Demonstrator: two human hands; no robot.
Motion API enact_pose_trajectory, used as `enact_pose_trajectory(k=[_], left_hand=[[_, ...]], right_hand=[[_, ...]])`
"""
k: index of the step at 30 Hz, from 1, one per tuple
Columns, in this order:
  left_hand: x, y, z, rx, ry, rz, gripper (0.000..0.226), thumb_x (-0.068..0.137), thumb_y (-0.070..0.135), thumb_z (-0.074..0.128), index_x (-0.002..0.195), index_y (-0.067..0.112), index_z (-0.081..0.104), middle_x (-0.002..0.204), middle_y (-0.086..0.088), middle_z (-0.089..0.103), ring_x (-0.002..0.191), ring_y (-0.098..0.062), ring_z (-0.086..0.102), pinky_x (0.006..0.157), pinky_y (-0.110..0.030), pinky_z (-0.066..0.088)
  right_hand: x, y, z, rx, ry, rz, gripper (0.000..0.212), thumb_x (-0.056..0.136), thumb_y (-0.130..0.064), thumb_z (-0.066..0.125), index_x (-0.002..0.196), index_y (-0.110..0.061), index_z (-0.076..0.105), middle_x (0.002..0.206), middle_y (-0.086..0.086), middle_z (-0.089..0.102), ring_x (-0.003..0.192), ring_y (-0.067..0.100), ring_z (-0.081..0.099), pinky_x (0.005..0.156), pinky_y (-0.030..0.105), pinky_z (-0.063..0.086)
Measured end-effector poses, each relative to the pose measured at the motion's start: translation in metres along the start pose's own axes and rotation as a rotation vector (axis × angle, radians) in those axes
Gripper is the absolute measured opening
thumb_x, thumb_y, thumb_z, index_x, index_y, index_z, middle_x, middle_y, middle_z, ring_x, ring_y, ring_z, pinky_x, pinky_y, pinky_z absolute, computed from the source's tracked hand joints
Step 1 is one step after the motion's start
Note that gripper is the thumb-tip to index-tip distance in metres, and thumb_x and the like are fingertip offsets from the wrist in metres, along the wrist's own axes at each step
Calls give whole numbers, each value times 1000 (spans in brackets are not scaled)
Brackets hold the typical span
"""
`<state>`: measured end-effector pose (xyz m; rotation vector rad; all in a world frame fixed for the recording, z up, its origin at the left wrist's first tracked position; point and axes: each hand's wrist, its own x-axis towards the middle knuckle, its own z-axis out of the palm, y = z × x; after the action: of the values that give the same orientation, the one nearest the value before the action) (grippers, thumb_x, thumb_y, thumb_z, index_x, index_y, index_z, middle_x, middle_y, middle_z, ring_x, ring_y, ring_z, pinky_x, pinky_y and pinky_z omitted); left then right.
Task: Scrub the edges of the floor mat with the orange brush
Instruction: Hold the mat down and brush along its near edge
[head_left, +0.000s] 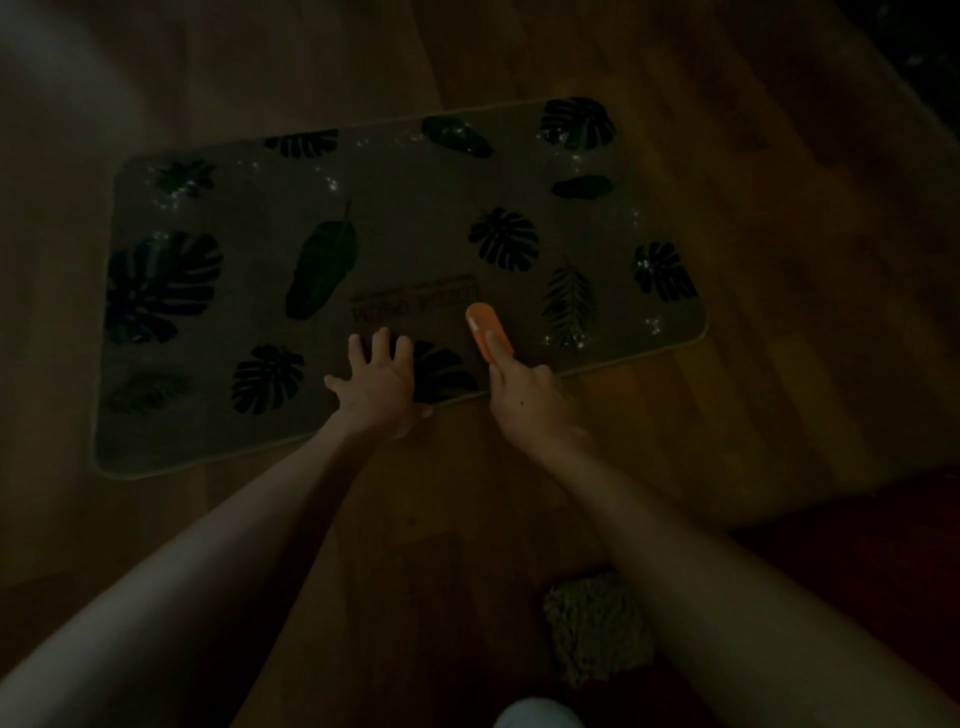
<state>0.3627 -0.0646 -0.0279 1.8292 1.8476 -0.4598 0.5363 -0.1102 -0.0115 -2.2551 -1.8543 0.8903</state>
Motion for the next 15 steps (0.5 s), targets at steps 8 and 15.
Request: enact_pose_trajectory(k=[8,15], left_hand=[[-7,20,-20,103,-101,-85,100,76,36,83,150,23,16,157,-8,10,145,-42,13,106,-63,37],[1,67,-54,101,-106,145,73,86,40,71,144,16,35,145,-15,35,131,-40,40,103,-53,43]], right_hand=[[-3,3,-12,78,-83,-23,52,106,-32,34,155,-42,22,114,24,58,97,42,59,90,51,51],[-4,26,-33,24,-83,-62,61,104,-31,36,150,-58,7,104,22,55,85,39,56,85,49,50]])
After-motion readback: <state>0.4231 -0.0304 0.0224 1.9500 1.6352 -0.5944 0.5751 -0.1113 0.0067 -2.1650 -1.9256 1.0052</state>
